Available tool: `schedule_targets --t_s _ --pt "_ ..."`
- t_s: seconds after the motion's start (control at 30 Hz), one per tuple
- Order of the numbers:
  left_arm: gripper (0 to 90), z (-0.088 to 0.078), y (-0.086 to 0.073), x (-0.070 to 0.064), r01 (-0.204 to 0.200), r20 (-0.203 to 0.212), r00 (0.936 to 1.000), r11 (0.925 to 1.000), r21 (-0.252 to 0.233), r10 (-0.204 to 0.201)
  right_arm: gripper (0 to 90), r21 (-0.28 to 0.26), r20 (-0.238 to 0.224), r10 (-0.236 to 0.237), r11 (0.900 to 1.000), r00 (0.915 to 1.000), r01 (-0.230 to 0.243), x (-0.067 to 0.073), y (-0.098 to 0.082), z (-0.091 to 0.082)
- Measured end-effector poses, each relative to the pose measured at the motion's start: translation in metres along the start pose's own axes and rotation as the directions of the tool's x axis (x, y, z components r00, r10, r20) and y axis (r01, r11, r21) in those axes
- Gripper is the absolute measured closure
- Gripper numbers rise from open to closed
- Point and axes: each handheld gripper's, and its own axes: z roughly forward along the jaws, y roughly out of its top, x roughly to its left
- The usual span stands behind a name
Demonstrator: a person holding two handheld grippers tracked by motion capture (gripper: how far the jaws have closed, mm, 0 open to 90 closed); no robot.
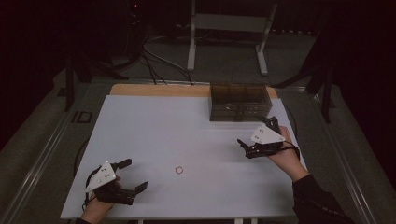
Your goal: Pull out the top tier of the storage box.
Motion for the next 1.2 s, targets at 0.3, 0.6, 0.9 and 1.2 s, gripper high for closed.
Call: schedule_targets --t_s 0.3,0.6,0.9,1.2 --pt "0.0 0.0 0.001 0.0 0.003 0.0 1.0 1.0 -0.005 -0.003 2.5 0.064 0.022 -0.091 0.994 0.9956 0.089 0.001 -0.002 0.009" --pt "0.0 0.0 0.0 0.0 -0.002 0.002 1.0 1.0 0.006 0.002 2.5 0.148 0.041 -0.187 0.973 0.9814 0.179 0.005 -0.002 0.022" --pt "0.0 0.0 0.0 0.0 0.002 0.004 1.0 1.0 -0.007 -0.002 2.6 0.261 0.069 -0.345 0.912 0.9361 0.316 0.014 -0.006 0.037" --pt "0.0 0.0 0.0 0.0 -0.001 0.004 1.0 1.0 0.004 0.001 6.2 0.301 0.095 -0.385 0.89 0.9182 0.342 0.012 -0.005 0.048"
